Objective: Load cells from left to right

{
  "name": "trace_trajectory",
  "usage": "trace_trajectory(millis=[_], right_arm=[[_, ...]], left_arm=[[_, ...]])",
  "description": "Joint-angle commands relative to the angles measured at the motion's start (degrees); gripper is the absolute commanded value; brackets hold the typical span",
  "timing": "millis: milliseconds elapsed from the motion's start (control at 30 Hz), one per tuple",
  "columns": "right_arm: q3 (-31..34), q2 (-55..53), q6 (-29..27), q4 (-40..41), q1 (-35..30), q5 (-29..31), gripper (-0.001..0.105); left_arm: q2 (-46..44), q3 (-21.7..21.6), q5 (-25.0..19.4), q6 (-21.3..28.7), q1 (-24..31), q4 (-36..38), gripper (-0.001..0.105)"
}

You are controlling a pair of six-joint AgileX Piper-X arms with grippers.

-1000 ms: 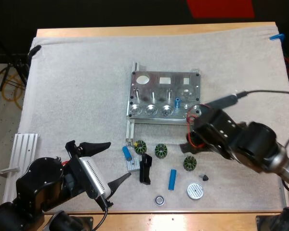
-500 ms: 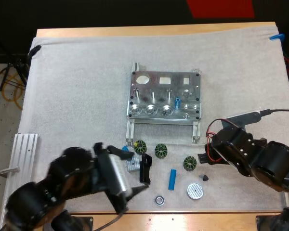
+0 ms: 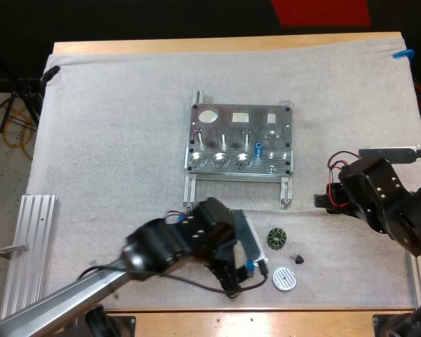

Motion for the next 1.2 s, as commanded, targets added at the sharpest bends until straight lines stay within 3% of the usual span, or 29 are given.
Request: trace_trajectory(millis=[0, 67, 267, 433, 600, 900, 1100, 1167], right_arm=[[0.0, -0.4, -0.8, 0.6, -0.3, -0.5, 0.07], [0.0, -0.4, -0.8, 0.7, -0.3, -0.5, 0.07], [0.0, -0.4, -2.7, 0.9, -0.3, -0.5, 0.07], [0.0, -0.4, -3.5, 0.9, -0.3, -0.5, 0.07], [0.0, -0.4, -3.7, 0.9, -0.3, -0.5, 0.07], [0.0, -0.4, -5.8, 0.9, -0.3, -0.5, 0.07], [0.0, -0.4, -5.8, 0.2, -0.3, -0.5, 0.07], [0.0, -0.4, -6.1, -0.7, -0.5, -2.8, 0.07]], left_arm=[[2.2, -0.2, -1.1, -1.5, -1.1, -1.5, 0.079], [6.3, -0.2, -5.1, -2.5, -2.9, -2.7, 0.079], [17.0, -0.2, -10.7, -4.3, -6.2, -5.7, 0.079], [23.7, -0.2, -14.0, -4.8, -6.0, -8.0, 0.079], [27.6, -0.2, -14.1, -4.8, -6.0, -9.2, 0.074], [28.3, -0.2, -14.2, -4.8, -6.0, -8.9, 0.041], [28.3, -0.3, -14.5, -3.3, -6.0, -7.1, 0.013], [27.3, -0.3, -16.9, -1.4, -6.0, -6.2, 0.0]])
